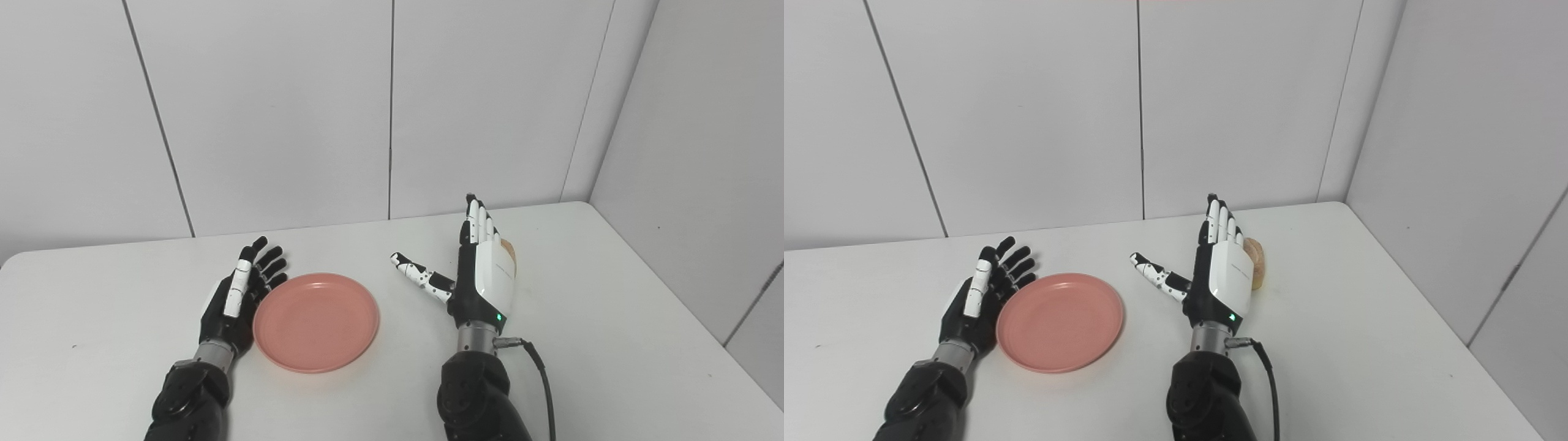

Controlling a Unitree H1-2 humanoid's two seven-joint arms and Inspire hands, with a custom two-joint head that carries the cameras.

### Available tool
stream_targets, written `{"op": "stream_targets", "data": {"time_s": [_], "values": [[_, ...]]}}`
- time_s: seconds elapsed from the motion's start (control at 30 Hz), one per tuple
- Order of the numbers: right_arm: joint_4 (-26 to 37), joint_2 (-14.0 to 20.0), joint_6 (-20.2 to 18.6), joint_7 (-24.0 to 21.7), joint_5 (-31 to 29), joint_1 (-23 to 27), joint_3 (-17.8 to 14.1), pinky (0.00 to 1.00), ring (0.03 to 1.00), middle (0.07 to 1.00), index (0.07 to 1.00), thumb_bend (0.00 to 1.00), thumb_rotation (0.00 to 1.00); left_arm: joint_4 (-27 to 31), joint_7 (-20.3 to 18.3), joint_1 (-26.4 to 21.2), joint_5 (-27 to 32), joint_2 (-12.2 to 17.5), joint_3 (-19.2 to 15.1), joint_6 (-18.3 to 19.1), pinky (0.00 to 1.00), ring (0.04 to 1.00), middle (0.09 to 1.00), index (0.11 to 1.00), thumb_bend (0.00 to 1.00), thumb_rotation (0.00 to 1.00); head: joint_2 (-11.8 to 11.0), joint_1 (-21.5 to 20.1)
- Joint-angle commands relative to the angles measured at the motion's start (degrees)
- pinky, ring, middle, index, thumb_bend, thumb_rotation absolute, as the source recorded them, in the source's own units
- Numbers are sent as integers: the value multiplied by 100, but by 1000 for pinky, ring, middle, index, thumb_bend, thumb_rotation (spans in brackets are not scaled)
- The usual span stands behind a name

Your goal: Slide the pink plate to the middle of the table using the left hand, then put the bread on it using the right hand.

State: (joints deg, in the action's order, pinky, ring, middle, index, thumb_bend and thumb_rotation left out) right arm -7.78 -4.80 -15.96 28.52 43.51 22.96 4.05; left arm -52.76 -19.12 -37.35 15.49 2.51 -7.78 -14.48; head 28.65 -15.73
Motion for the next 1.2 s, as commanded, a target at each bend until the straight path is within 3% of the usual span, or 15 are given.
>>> {"op": "stream_targets", "data": {"time_s": [0.0,0.3,0.67,1.17], "values": [[-54,71,-27,324,103,420,-66,1000,1000,1000,1000,891,532,-221,-47,305,34,-97,-14,-124,876,888,891,919,812,799,8,8],[-878,372,-184,736,-177,883,-480,1000,1000,1000,1000,877,505,-221,-63,293,64,-88,-48,-90,871,886,886,910,828,788,-30,-1],[-1909,676,-45,1288,-427,1359,-577,1000,1000,1000,1000,909,465,-207,-98,281,49,-78,-21,-81,871,884,882,918,830,792,-28,-6],[-3255,951,69,1613,-976,1867,-499,946,1000,1000,1000,927,389,-76,-94,355,13,-71,45,-63,874,885,886,918,816,809,39,76]]}}
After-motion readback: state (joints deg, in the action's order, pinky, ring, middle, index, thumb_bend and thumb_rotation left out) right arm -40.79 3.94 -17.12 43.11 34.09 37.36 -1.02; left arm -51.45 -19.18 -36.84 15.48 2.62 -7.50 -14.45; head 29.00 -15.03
